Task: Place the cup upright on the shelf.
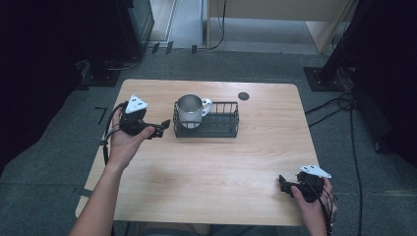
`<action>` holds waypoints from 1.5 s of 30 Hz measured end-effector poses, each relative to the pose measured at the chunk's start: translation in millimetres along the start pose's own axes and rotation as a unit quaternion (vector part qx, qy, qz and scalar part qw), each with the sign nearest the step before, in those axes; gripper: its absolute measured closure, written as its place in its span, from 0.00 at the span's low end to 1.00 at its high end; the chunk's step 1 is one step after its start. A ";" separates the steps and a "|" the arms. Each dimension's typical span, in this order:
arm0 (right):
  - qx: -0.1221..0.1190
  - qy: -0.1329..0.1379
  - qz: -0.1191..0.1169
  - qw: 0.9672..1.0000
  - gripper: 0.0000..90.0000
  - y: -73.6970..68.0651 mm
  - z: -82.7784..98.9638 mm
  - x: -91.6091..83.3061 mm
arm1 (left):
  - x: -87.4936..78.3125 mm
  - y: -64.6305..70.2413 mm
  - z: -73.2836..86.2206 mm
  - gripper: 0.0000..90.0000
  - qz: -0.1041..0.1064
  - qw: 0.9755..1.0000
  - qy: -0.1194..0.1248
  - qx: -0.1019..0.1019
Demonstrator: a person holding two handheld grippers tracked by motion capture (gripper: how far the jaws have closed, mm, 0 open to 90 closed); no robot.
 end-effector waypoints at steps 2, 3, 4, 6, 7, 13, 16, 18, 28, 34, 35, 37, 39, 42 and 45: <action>-0.001 0.000 0.000 1.000 0.00 0.1 -0.1 0.0 | -3.7 0.5 7.1 0.00 -0.005 1.000 0.001 0.000; -0.001 0.001 0.001 1.000 0.00 0.1 -0.1 0.0 | -5.0 0.6 11.0 0.00 -0.010 1.000 0.002 0.000; 0.000 0.000 0.000 1.000 0.00 0.1 -0.1 0.0 | -5.9 0.1 15.2 0.00 -0.014 1.000 0.003 -0.002; -0.001 0.001 0.000 1.000 0.00 0.1 -0.1 0.0 | -5.8 -0.9 23.6 0.00 -0.021 1.000 0.000 -0.003; -0.001 0.000 0.000 1.000 0.00 0.2 0.0 0.0 | -5.3 -1.4 28.7 0.00 -0.025 1.000 -0.001 -0.003; -0.001 0.001 0.000 1.000 0.00 0.1 -0.1 0.0 | -3.7 -5.8 60.6 0.00 -0.038 0.999 -0.001 -0.020; -0.001 0.000 0.000 1.000 0.00 0.1 0.0 0.0 | -1.4 -7.4 77.1 0.00 -0.039 0.999 -0.007 -0.027; -0.001 0.001 0.000 1.000 0.00 0.2 -0.1 0.0 | 0.1 -8.2 90.2 0.00 -0.039 0.999 -0.012 -0.034; -0.002 0.001 0.001 1.000 0.00 0.3 0.0 0.0 | 9.2 -14.2 142.9 0.00 -0.047 0.996 -0.029 -0.066; -0.002 0.001 0.001 1.000 0.00 0.3 0.0 0.1 | 18.0 -17.7 175.6 0.00 -0.059 0.994 -0.057 -0.078; -0.002 0.001 0.001 1.000 0.00 0.3 0.0 0.1 | 19.4 -18.0 181.2 0.00 -0.059 0.993 -0.059 -0.082; -0.002 0.001 0.001 1.000 0.00 0.3 0.0 0.1 | 21.6 -18.5 188.3 0.00 -0.061 0.992 -0.067 -0.083; -0.002 0.001 0.001 1.000 0.00 0.3 0.0 0.1 | 23.3 -19.7 194.3 0.00 -0.069 0.991 -0.074 -0.083; -0.002 0.001 0.001 1.000 0.00 0.3 0.0 0.1 | 25.1 -20.1 197.2 0.00 -0.086 0.990 -0.083 -0.079; -0.002 0.001 0.001 1.000 0.00 0.3 0.0 0.1 | 28.9 -19.1 196.9 0.00 -0.098 0.988 -0.097 -0.073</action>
Point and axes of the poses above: each handheld gripper's, and its own axes: x roughly forward along the jaws, z roughly out of its underside, y roughly to its right, the point moved 4 cm from there along x, roughly forward along the jaws, and after that the axes turned 14 degrees about -y, right-handed, at the moved point
